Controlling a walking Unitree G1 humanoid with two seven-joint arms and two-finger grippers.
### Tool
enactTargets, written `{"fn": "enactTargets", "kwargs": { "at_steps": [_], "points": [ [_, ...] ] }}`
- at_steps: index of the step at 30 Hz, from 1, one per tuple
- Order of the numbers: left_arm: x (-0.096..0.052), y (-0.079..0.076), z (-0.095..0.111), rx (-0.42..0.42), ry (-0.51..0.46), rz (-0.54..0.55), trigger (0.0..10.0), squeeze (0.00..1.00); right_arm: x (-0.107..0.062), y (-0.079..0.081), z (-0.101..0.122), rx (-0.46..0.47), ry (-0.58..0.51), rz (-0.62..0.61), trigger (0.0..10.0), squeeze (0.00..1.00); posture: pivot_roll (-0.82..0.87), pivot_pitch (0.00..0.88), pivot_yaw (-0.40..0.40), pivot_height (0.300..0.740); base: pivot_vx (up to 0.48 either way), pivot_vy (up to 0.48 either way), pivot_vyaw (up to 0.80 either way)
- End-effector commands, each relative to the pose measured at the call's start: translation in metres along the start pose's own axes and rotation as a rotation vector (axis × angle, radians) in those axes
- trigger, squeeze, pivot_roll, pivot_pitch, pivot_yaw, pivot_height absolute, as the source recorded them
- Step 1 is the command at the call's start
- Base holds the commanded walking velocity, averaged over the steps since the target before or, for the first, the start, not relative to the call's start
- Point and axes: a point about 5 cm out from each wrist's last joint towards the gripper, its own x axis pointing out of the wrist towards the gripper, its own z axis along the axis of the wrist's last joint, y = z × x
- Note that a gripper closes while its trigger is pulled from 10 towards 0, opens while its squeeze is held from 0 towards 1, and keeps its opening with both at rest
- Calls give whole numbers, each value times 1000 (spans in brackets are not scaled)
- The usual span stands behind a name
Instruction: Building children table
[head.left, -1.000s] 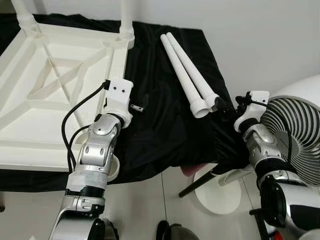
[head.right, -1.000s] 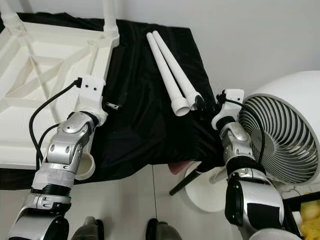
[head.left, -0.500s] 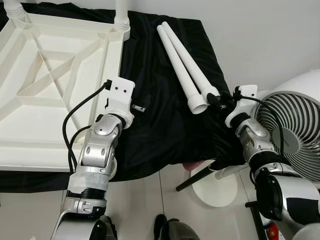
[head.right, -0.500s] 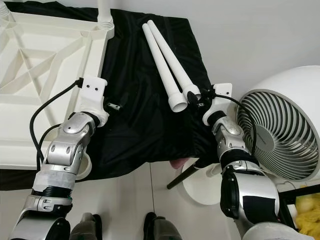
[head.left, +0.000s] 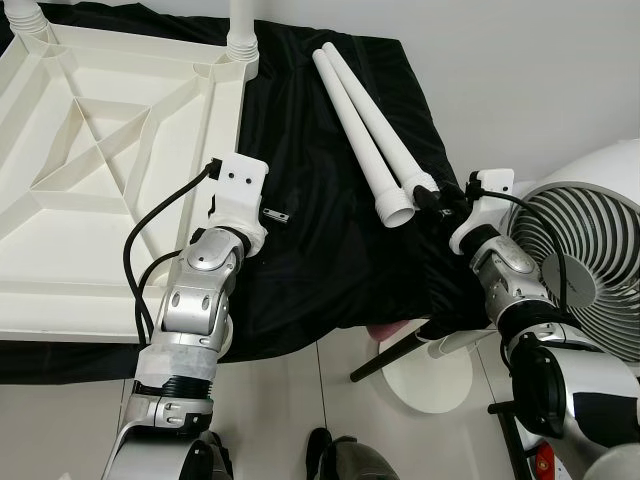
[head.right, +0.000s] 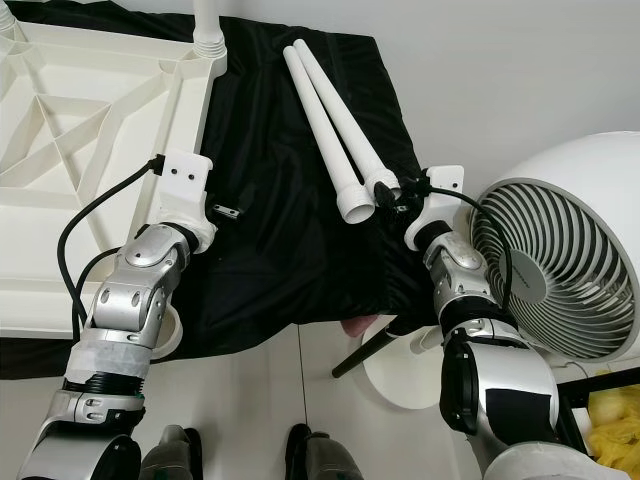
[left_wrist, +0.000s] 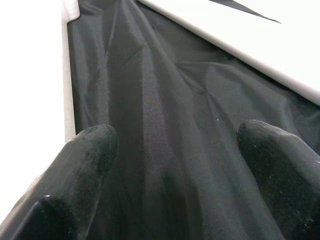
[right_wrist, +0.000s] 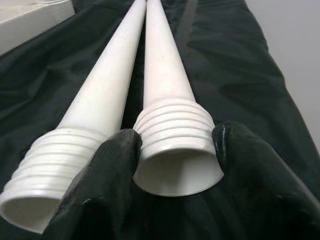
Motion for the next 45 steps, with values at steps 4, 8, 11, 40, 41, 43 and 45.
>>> {"fn": "enactTargets", "kwargs": {
  "at_steps": [4, 8, 11, 40, 41, 43, 45],
  "points": [
    [-1, 0, -2, -6, 15, 88, 10000, 0, -11, -2, -28, 23, 149, -16, 10000, 0, 141, 248, -127, 740, 0, 0, 0],
    [-1, 0, -2, -5, 14, 89, 10000, 0, -7, -1, -22, 10, 143, 3, 10000, 1000, 142, 251, -128, 740, 0, 0, 0],
    [-2, 0, -2, -5, 14, 91, 10000, 0, -3, 1, -19, -7, 148, 15, 10000, 0, 141, 262, -137, 740, 0, 0, 0],
    [-6, 1, -2, -11, 20, 112, 10000, 0, 2, 11, -19, -32, 142, 46, 0, 0, 157, 272, -155, 740, 0, 0, 0],
    [-6, 1, -2, -12, 20, 112, 10000, 0, 1, 11, -19, -33, 142, 48, 0, 0, 155, 270, -154, 740, 0, 0, 0],
    [-6, 1, -2, -13, 21, 112, 10000, 0, 1, 10, -20, -43, 145, 42, 0, 0, 153, 270, -155, 740, 0, 0, 0],
    [-6, 0, -2, -14, 22, 111, 10000, 0, 1, 10, -21, -47, 148, 42, 0, 0, 151, 266, -156, 740, 0, 0, 0]
  ]
}}
